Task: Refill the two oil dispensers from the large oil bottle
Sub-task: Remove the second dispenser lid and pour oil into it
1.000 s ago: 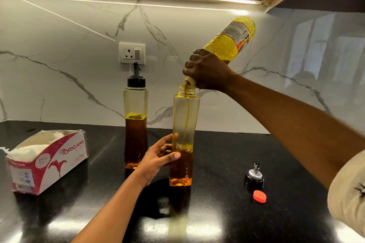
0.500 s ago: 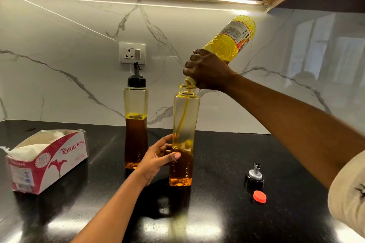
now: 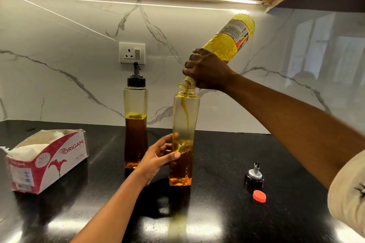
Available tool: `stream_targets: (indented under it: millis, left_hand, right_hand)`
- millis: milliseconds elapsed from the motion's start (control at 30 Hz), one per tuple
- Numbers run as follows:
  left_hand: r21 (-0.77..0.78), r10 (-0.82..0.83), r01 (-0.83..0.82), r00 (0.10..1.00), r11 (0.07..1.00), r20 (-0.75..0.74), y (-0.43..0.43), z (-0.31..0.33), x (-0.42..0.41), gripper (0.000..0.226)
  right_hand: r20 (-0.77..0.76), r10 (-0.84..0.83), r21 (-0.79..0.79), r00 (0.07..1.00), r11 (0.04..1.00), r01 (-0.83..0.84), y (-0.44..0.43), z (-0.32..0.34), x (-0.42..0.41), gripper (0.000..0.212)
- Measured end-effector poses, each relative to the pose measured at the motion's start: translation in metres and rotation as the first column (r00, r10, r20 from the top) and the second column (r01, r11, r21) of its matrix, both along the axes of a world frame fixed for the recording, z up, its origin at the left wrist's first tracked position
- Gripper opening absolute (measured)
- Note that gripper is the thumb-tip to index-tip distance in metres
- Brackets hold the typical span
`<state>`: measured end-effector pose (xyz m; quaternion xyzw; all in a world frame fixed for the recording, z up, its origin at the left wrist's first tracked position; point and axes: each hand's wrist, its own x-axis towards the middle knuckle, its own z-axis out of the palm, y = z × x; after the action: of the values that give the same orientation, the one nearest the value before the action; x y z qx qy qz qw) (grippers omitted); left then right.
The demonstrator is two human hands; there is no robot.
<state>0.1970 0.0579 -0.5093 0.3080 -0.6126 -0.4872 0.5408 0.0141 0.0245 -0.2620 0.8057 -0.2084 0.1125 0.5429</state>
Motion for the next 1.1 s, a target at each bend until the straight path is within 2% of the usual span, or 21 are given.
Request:
stream_targets:
  millis: [167, 400, 600, 900, 1100]
  left_hand:
    - [0.005, -0.007, 0.007, 1.0, 1.0, -0.002, -0.0004, -0.0005, 0.0002, 0.063]
    - [0.012, -0.008, 0.009, 1.0, 1.0, -0.002, -0.0014, -0.0009, 0.0005, 0.064]
    - [0.015, 0.008, -0.008, 1.0, 1.0, 0.018, -0.0023, -0.0009, 0.0006, 0.082]
    - [0.026, 0.012, -0.013, 1.0, 1.0, 0.024, -0.0034, -0.0014, 0.001, 0.086]
    - [0.025, 0.008, -0.008, 1.0, 1.0, 0.005, -0.0035, -0.0024, 0.0006, 0.071]
  right_hand:
    - [0.005, 0.013, 0.004, 1.0, 1.0, -0.013, 0.0024, -0.0001, 0.0001, 0.03]
    - [-0.011, 0.013, -0.001, 1.0, 1.0, -0.013, 0.0004, 0.0008, -0.0004, 0.025]
    - [-0.014, -0.017, 0.006, 1.0, 1.0, 0.017, -0.0003, 0.001, -0.0003, 0.028]
    - [-0.025, -0.026, 0.007, 0.999, 1.0, 0.026, 0.0003, 0.0019, -0.0008, 0.028]
    - [-0.041, -0.028, -0.025, 0.999, 0.999, 0.027, -0.0004, 0.0017, -0.0009, 0.026]
